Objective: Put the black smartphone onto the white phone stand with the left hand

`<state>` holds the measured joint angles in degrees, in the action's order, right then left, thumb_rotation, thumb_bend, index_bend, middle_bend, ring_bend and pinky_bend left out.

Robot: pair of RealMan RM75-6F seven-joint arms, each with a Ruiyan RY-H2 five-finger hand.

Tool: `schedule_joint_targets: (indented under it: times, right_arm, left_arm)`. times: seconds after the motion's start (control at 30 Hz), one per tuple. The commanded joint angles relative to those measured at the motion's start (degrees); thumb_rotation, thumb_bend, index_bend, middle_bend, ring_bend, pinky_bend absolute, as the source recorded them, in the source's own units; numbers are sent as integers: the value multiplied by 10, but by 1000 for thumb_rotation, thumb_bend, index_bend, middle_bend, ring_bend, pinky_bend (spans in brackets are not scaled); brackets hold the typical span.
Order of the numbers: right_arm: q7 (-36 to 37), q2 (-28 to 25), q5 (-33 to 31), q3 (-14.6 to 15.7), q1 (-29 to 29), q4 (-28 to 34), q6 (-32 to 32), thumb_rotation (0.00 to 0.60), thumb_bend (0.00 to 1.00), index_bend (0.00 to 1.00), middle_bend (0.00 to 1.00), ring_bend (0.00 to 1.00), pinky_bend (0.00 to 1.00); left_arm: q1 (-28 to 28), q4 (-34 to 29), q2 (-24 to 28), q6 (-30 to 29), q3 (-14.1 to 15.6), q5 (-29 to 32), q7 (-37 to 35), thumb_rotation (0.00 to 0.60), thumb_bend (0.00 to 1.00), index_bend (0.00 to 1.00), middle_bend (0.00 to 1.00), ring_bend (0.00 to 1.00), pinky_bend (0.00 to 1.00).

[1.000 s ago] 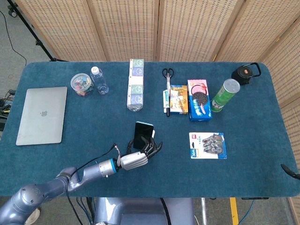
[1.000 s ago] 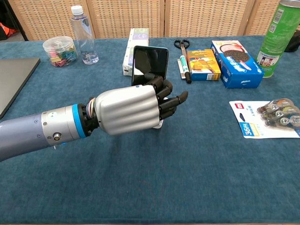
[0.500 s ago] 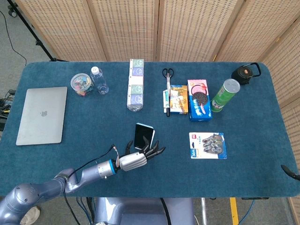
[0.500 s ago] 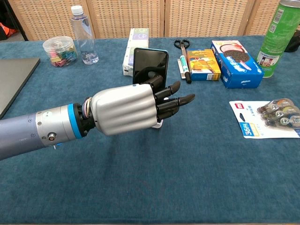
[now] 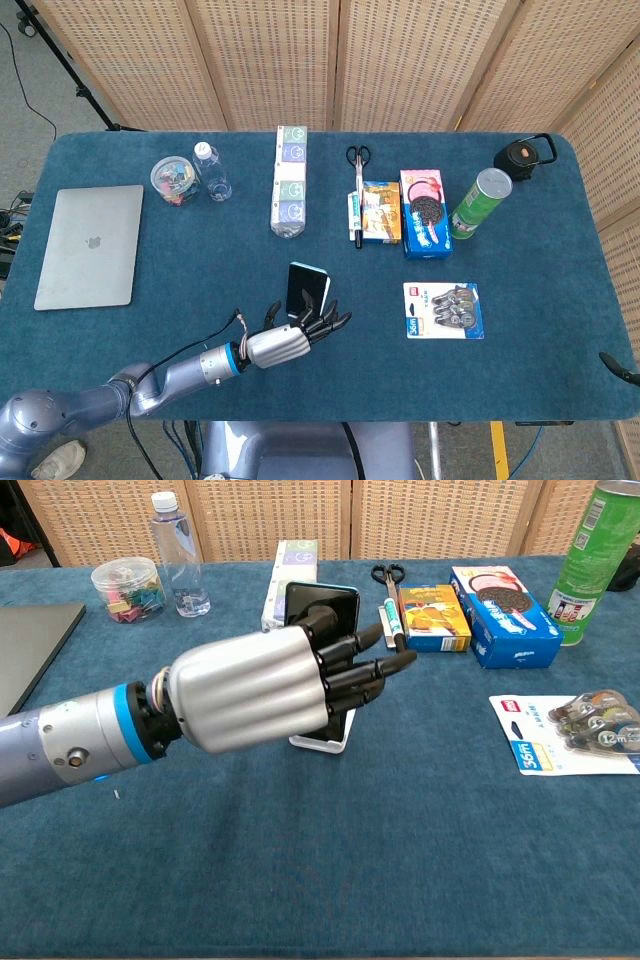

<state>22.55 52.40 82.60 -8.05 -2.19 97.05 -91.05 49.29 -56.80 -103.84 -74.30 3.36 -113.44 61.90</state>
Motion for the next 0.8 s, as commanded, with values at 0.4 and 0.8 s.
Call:
schedule_joint_targets:
  times: [0.4, 0.8]
  right_arm:
    - [-22, 6, 4, 4, 5, 4, 6, 600, 0, 0, 0, 0, 0]
    - [-92, 28, -10, 6, 19, 13, 29, 600, 0, 0, 0, 0, 0]
  left_arm:
    - [-118, -156, 144, -191, -22, 82, -285, 600, 0, 163, 0, 105, 278]
    - [-309, -261, 254, -235, 2, 290, -701, 600, 0, 150, 0, 14, 112]
